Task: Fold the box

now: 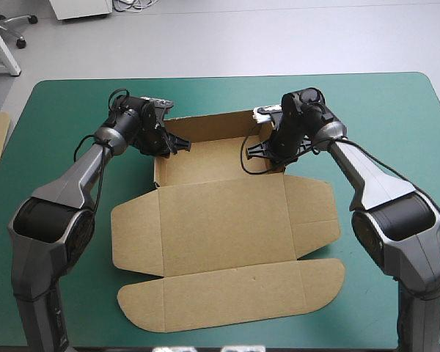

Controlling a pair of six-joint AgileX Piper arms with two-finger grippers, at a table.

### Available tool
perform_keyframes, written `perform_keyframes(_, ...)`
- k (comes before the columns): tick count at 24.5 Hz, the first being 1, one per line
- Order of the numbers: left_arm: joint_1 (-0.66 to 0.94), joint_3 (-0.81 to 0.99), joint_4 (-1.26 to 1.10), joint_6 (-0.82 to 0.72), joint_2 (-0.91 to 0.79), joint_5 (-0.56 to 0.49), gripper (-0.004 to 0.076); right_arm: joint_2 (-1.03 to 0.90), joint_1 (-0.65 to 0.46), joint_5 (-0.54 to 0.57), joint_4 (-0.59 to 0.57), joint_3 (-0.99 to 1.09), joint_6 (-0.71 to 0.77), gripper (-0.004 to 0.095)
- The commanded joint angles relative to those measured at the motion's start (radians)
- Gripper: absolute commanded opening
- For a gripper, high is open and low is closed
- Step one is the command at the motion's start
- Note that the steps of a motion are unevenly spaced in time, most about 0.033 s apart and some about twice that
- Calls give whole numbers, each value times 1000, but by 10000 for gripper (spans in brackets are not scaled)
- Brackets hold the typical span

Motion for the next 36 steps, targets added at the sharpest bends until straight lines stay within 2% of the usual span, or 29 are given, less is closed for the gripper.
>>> perform_keyframes(1,-4,-56,-26,13,-60,-13,284,-47,3,6,15,-52,-18,265)
perform_keyframes(6,-4,-122,-30,30,-60,10,325,-47,3,8,5,-110,-20,422)
perform_keyframes(9,-4,-139,-30,32,-60,17,333,-47,3,8,0,-118,-22,464)
perform_keyframes(20,-4,-140,-30,35,-60,-13,333,-47,3,8,-76,-123,-14,465)
perform_keyframes(28,0,-159,-1,36,-60,-44,333,-49,3,8,-102,-285,-12,465)
perform_keyframes(33,0,-193,81,38,-98,-30,333,-71,3,8,-102,-294,-19,465)
perform_keyframes(36,0,-191,90,38,-150,14,333,-112,3,8,-110,-295,-19,463)
